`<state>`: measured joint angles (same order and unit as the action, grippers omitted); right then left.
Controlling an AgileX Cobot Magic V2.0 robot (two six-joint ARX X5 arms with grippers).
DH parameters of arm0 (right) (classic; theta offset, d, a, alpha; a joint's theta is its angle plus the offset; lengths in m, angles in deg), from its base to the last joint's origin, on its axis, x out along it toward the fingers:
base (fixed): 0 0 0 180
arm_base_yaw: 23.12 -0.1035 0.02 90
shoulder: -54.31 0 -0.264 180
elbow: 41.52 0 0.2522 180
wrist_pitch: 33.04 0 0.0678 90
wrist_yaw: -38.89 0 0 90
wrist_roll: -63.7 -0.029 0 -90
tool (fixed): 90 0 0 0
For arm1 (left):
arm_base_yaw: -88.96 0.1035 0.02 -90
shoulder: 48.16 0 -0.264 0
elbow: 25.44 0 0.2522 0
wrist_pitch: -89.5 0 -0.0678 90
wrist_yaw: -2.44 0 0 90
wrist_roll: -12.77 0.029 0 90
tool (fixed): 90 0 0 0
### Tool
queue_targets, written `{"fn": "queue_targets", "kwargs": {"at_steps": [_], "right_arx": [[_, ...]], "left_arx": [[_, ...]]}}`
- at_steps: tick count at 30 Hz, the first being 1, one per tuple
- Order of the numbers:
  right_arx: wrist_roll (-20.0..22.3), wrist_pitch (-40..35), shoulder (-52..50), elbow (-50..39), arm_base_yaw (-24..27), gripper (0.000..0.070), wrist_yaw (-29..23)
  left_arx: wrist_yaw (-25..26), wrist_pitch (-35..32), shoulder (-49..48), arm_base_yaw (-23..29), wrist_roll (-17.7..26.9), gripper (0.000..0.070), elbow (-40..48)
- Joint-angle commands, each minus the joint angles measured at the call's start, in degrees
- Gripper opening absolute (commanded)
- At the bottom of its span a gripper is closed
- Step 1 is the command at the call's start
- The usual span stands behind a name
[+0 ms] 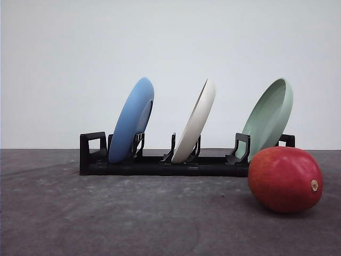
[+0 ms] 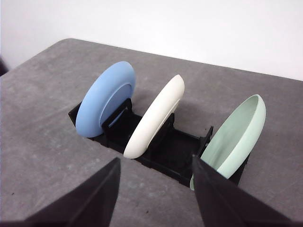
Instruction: Place pomegranate in white plate
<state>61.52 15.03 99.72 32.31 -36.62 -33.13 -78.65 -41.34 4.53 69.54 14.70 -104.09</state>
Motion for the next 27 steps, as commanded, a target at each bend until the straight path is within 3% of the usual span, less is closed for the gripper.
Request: {"fn": "queue_targets", "kwargs": {"at_steps": [1,7,17,22,27], "right_arx": [[-0.79,0.28,-0.11,0.90,-0.26,0.0303,0.00],[-0.87,0.91,-0.60,0.90,-0.26,0.0303,-0.05],[-1.31,0.43,-0.57,0.90,-0.26,0.0303,-1.36],[-1.33,0.41,-0.55,0.90,-0.26,0.0303,-1.93],[-1.48,0.45,-0.55,0.90,-0.26,0.0303,-1.93]], "left_arx": [[-0.07,-0.92,1.19,-0.87,0.39,0.0424,-1.39],[-0.07,-3.86,5.58,-3.48,-0.82,0.0424,-1.39],[-0.74,-17.39,17.09,-12.00,-4.05,0.0414,-1.39],[-5.35,-22.45,24.01,-16.38,-4.72,0.0384,-1.70],[-10.11,-20.58,31.85,-19.60,-7.00,0.0394,-5.58]]}}
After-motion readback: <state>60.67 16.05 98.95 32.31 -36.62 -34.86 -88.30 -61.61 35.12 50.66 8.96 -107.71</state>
